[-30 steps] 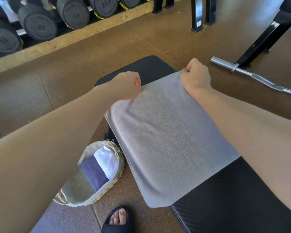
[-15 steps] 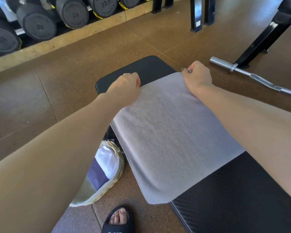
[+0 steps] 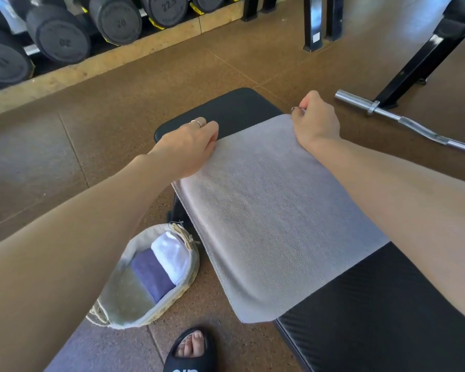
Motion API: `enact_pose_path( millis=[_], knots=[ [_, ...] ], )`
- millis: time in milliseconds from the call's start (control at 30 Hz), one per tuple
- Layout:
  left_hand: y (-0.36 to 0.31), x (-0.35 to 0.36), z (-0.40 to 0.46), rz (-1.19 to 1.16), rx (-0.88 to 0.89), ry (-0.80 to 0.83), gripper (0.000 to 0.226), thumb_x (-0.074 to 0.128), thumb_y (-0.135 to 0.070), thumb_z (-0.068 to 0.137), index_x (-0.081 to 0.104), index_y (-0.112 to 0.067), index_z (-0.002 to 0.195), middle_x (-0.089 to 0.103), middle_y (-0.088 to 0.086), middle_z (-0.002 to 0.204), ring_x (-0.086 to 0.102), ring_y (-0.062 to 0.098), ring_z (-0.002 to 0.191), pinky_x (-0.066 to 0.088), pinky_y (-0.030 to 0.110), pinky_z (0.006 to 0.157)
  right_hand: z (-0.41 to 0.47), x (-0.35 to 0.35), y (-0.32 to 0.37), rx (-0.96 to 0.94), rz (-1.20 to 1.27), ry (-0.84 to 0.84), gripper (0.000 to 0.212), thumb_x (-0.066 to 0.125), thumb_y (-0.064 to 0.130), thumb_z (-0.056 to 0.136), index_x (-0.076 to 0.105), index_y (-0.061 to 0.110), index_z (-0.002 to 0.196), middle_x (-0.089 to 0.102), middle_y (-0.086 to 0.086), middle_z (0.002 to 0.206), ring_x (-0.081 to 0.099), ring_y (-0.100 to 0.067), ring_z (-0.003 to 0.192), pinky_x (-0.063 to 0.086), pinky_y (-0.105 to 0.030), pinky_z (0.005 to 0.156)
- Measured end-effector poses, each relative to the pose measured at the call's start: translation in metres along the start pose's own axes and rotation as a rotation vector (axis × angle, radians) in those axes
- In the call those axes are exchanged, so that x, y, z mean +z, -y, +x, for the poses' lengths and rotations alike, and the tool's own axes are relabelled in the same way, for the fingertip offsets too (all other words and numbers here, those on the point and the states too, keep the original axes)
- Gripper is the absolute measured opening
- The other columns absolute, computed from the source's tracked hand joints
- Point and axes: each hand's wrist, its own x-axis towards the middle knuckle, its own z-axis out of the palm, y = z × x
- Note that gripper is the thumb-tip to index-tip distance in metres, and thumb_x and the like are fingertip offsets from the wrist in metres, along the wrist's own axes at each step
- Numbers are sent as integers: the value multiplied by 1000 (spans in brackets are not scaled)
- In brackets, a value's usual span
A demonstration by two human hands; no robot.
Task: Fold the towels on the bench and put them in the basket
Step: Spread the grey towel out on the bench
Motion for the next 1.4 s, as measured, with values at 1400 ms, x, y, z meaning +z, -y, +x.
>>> enact_pose_path(
  millis=[1400],
  knots=[
    [-172, -18, -200, -1593, -1027, 182, 22, 57, 0, 96, 60, -1, 118, 61, 9, 104, 56, 13, 77, 55, 20, 56, -186, -163, -84, 483, 184, 93, 48, 58, 11, 92, 49, 14, 139, 55, -8, 135, 56, -26, 111, 43, -32, 84]
  ],
)
